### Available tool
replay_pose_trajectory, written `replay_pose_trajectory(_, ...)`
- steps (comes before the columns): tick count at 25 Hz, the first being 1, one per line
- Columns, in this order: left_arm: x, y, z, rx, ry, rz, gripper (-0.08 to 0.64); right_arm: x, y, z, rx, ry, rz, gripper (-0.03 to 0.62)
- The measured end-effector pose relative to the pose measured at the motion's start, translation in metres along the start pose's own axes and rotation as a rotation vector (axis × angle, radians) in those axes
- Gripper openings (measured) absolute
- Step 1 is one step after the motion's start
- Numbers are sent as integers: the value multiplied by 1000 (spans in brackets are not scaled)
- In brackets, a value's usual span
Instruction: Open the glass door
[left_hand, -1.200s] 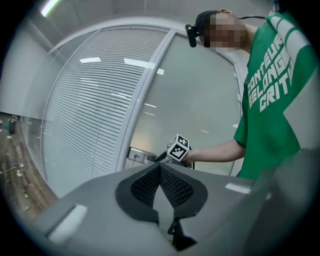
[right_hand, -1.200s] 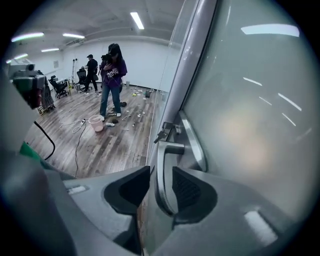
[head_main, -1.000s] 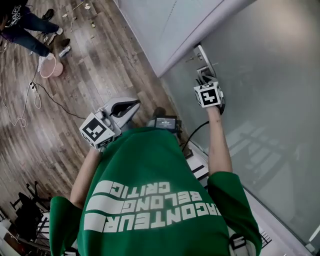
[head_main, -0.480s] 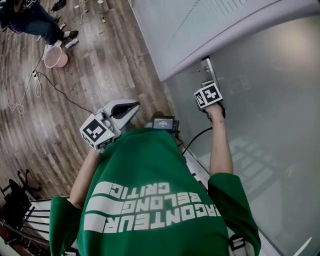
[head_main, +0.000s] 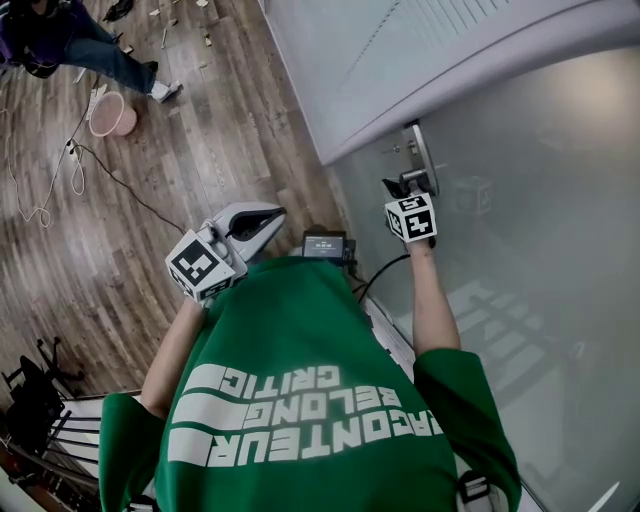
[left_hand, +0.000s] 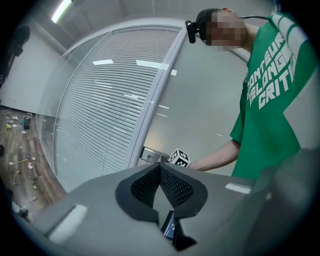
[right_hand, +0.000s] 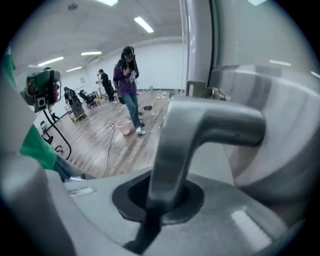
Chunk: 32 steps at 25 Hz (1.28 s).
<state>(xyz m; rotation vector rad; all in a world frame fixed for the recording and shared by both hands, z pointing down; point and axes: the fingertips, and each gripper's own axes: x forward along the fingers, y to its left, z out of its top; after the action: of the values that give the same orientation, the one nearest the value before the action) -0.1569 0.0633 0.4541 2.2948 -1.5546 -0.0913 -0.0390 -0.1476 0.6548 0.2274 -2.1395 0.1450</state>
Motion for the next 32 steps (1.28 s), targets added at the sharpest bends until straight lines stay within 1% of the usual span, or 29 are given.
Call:
replay_pose_trajectory(2, 0, 0, 3, 6, 12, -5, 9, 1, -1, 6, -30, -96, -40, -9)
replay_pose_trajectory(4, 2, 0, 5, 7, 22, -8, 9, 0, -3, 6, -50, -128, -72, -9)
replay_pose_trajectory(6, 6, 3, 4, 8, 23, -5, 9, 2, -4, 6, -56, -136, -78, -9)
replay_pose_trajectory(8, 7, 4, 3, 13, 21, -5, 9, 3, -2, 9, -59, -137, -72, -9)
replay_pose_trajectory(13, 21, -8, 12, 29, 33, -48, 9, -4, -6, 13, -55, -130, -76, -9)
replay_pose_trajectory(16, 34, -14, 10, 32, 64, -65, 9, 1, -16, 12, -48, -131, -78, -9)
replay_pose_trajectory(18, 41, -16, 7, 24, 68, -58, 9, 6, -22, 9, -40, -133, -79, -9)
replay_pose_trajectory(21, 46, -20, 0, 34, 51, -52, 9, 8, -30, 7, -30, -129, -85, -9)
replay_pose_trajectory(27, 58, -37, -2, 45, 53, -44, 9, 6, -50, 3, 0, -111, -92, -9)
replay_pose_trajectory(32, 64, -52, -1, 50, 26, -26, 9, 1, -67, 5, 43, -79, -90, -9)
